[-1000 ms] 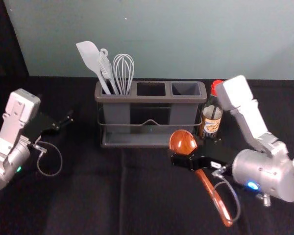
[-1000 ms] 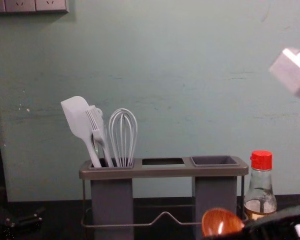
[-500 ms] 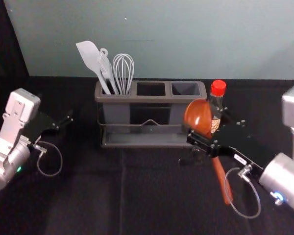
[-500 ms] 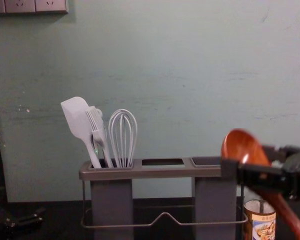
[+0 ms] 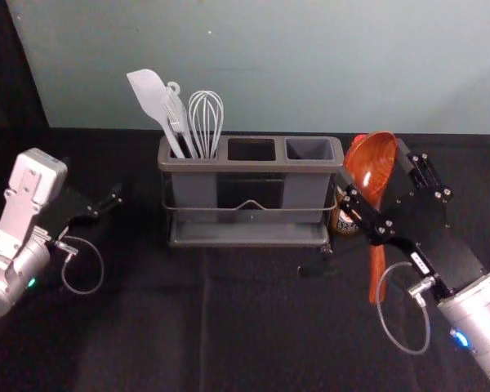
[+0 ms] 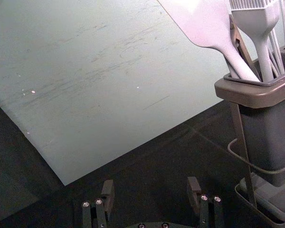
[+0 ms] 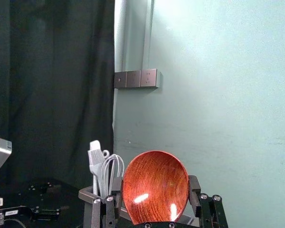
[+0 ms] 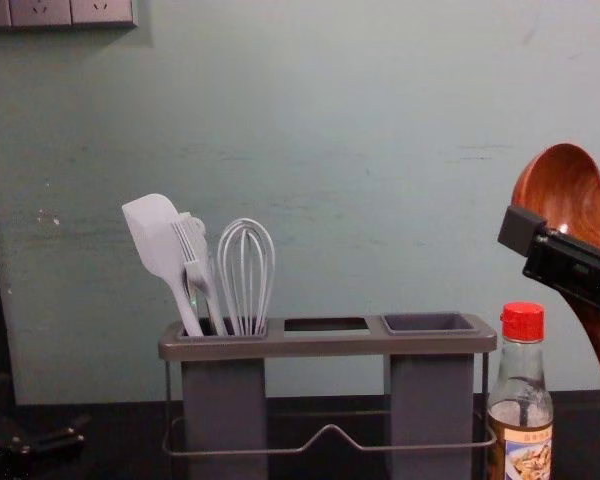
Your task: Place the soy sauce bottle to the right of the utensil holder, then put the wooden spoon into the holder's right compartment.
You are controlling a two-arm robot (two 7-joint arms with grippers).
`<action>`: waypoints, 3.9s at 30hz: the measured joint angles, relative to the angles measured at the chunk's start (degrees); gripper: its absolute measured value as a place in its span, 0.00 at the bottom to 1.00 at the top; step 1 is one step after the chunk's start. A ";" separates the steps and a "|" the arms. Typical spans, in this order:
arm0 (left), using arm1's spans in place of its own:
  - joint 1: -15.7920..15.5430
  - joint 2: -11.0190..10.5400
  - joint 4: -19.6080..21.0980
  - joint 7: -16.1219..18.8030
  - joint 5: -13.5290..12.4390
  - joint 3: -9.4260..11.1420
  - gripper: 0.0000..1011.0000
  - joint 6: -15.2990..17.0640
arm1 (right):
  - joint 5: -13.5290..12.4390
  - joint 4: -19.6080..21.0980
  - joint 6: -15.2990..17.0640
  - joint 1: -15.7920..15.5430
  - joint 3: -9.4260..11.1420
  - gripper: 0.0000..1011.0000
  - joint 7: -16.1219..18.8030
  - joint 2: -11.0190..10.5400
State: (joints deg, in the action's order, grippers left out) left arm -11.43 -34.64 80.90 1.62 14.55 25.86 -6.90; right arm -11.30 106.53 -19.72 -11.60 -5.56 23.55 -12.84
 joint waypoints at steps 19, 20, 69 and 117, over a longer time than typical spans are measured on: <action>0.00 0.00 0.00 0.00 0.00 0.00 0.99 0.00 | -0.13 0.15 0.45 -0.03 -0.14 0.83 -0.37 -0.14; 0.00 0.00 0.00 0.00 0.00 0.00 0.99 0.00 | -0.13 0.15 0.45 -0.02 -0.14 0.83 -0.37 -0.14; 0.00 0.00 0.00 0.00 0.00 0.00 0.99 0.00 | -4.13 -24.79 -2.00 34.54 -10.17 0.83 0.87 4.18; 0.00 0.00 0.00 0.00 0.00 0.00 0.99 0.00 | 1.55 -43.51 -16.26 36.36 -8.12 0.83 -0.62 8.67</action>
State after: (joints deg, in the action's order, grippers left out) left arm -11.43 -34.64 80.90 1.62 14.55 25.86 -6.91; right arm -9.76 63.02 -35.98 24.76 -13.68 22.92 -4.16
